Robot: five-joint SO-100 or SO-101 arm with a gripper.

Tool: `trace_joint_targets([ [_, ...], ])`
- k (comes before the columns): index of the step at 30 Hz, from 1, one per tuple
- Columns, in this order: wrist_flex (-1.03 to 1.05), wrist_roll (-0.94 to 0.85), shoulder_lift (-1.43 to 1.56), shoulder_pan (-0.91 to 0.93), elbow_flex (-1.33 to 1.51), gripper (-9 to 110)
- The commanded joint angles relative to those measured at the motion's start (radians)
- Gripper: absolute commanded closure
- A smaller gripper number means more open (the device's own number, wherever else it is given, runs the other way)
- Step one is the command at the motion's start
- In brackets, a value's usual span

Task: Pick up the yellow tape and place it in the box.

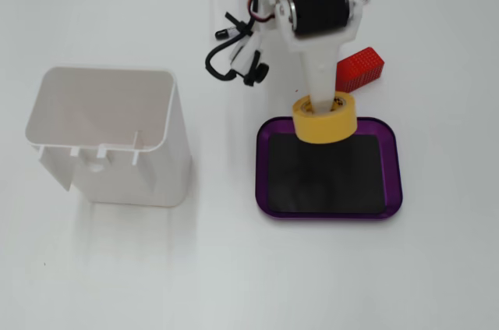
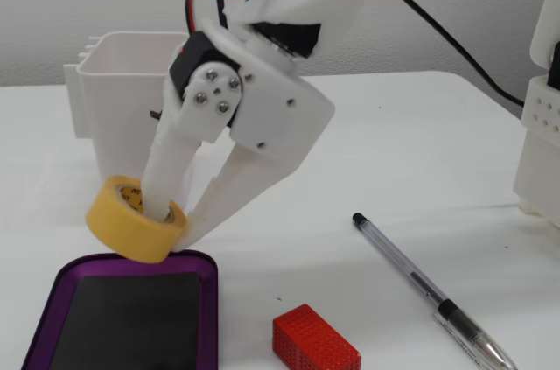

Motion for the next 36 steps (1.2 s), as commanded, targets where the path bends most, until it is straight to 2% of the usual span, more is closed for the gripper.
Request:
trace_joint_targets([
  [1, -0.015, 0.006, -0.052, -0.003, -0.064, 102],
  [9, -0.005, 0.005, -0.104, -0.005, -0.061, 101],
  [14, -0.002, 0.006, -0.101, 0.002, -0.061, 94],
  [21, 0.152, 0.006, -0.063, 0.006, -0.124, 92],
  [30, 0.469, 0.008, 0.344, 0.005, -0.221, 92],
  [36, 0.575, 0.009, 0.698, 0.008, -0.103, 92],
])
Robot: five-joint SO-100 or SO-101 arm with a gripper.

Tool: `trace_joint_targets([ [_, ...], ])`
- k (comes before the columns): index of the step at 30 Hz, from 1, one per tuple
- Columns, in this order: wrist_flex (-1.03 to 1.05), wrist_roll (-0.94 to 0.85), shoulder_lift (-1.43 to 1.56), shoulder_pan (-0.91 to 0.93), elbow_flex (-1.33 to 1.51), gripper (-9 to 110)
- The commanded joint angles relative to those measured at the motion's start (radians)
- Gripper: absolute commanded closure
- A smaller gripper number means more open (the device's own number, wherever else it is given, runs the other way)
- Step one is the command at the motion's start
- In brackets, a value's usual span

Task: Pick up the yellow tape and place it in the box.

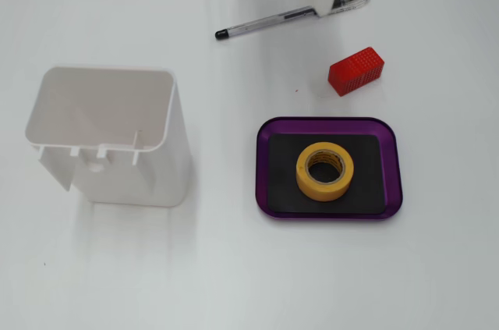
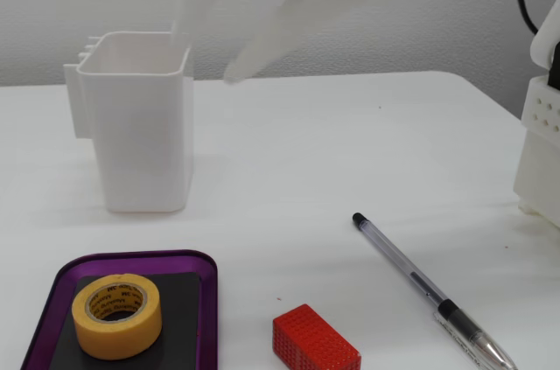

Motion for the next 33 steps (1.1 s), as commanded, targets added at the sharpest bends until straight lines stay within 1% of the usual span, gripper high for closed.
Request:
trace_joint_targets([
  [1, 0.058, 0.006, 0.238, 0.008, 0.081, 92],
  [6, 0.061, 0.005, 0.543, 0.009, 0.341, 92],
  [15, 0.054, 0.005, 1.048, 0.011, 0.934, 92],
  [21, 0.014, 0.008, 1.308, 0.029, 1.198, 92],
  [23, 0.014, 0.009, 1.353, 0.037, 1.256, 92],
  [27, 0.014, 0.018, 1.341, 0.064, 1.333, 92],
  [33, 0.026, 0.138, 1.336, 0.081, 1.348, 92],
])
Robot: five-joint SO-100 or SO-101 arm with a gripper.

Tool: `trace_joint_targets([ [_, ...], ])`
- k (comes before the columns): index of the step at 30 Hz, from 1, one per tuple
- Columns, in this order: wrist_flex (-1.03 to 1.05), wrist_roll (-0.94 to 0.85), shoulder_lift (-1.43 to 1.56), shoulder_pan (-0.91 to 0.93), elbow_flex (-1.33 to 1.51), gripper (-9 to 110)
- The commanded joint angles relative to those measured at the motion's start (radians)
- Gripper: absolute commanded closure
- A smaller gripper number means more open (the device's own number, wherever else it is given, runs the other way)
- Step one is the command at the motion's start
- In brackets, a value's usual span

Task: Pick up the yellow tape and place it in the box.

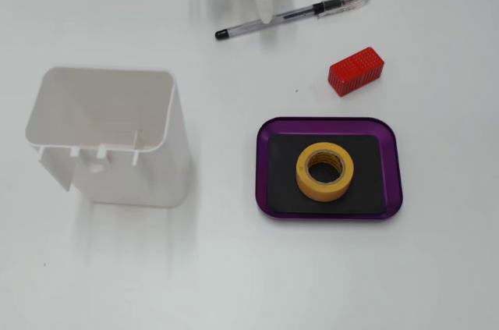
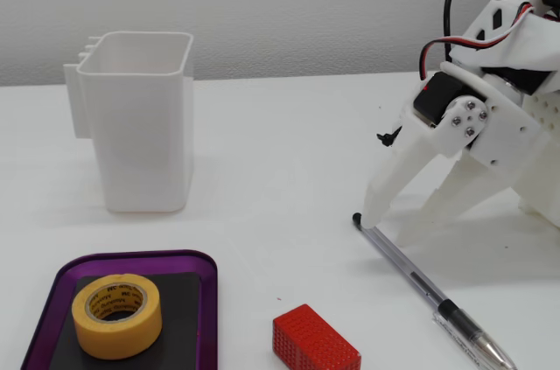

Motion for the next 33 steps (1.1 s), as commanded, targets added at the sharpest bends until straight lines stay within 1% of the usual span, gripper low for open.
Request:
trace_joint_targets([
  [1, -0.005, 0.031, 0.107, 0.009, 0.009, 92],
  [8, -0.006, 0.034, 0.107, 0.009, 0.091, 93],
  [12, -0.005, 0.029, 0.107, 0.005, 0.092, 103],
  [33, -0.014, 0.028, 0.107, 0.003, 0.097, 102],
])
